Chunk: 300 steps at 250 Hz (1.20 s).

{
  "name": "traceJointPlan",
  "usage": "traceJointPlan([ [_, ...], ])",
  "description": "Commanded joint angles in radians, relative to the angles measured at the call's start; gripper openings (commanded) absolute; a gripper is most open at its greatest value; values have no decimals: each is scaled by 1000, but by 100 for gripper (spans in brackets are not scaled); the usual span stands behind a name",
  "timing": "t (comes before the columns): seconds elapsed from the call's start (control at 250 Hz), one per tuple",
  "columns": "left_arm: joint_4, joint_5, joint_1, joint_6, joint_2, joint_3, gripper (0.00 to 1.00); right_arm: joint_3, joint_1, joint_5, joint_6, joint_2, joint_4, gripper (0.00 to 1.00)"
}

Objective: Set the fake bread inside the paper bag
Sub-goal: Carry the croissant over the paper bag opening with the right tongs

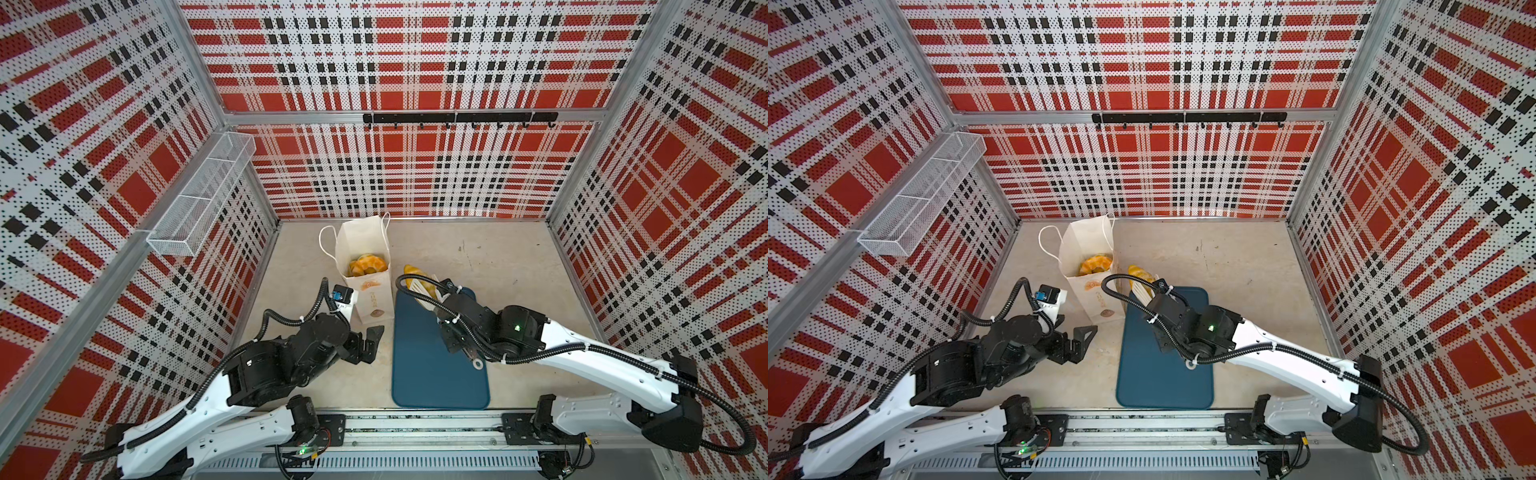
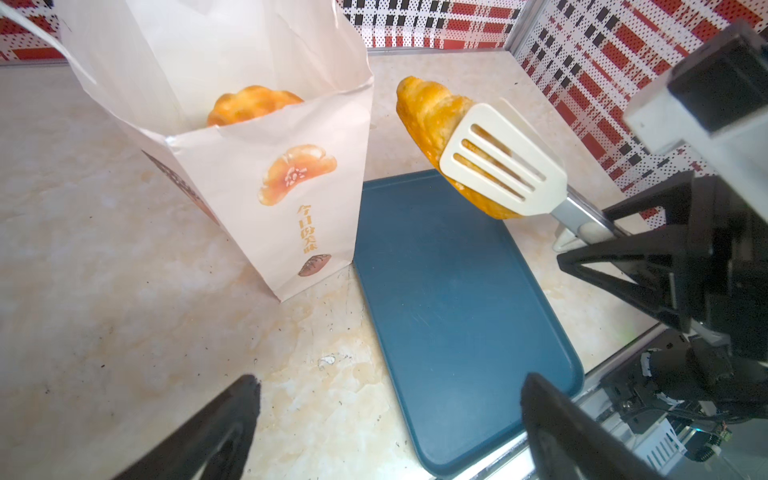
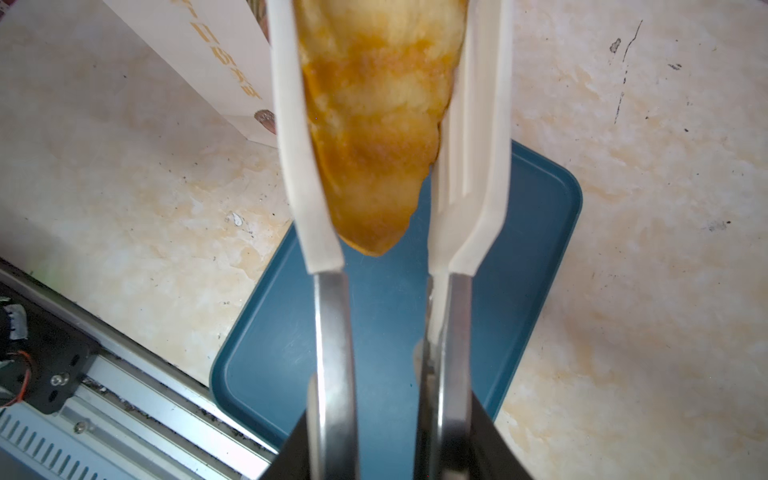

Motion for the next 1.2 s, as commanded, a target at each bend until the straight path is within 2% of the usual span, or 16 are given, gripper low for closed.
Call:
traceJointPlan([
  [0.0, -23, 4, 37, 46, 4, 37, 100, 56, 11, 30, -8, -32, 33, 40],
  [0.488, -67, 158, 239, 156, 3, 126, 99, 194, 47, 18, -67, -17, 84, 40],
  [0.956, -73, 314, 407, 208, 7, 145, 100, 376, 59, -49, -184, 147, 165, 40],
  [1.196, -75, 353, 457, 224, 0, 136, 99, 463, 57, -57, -222, 238, 211, 42],
])
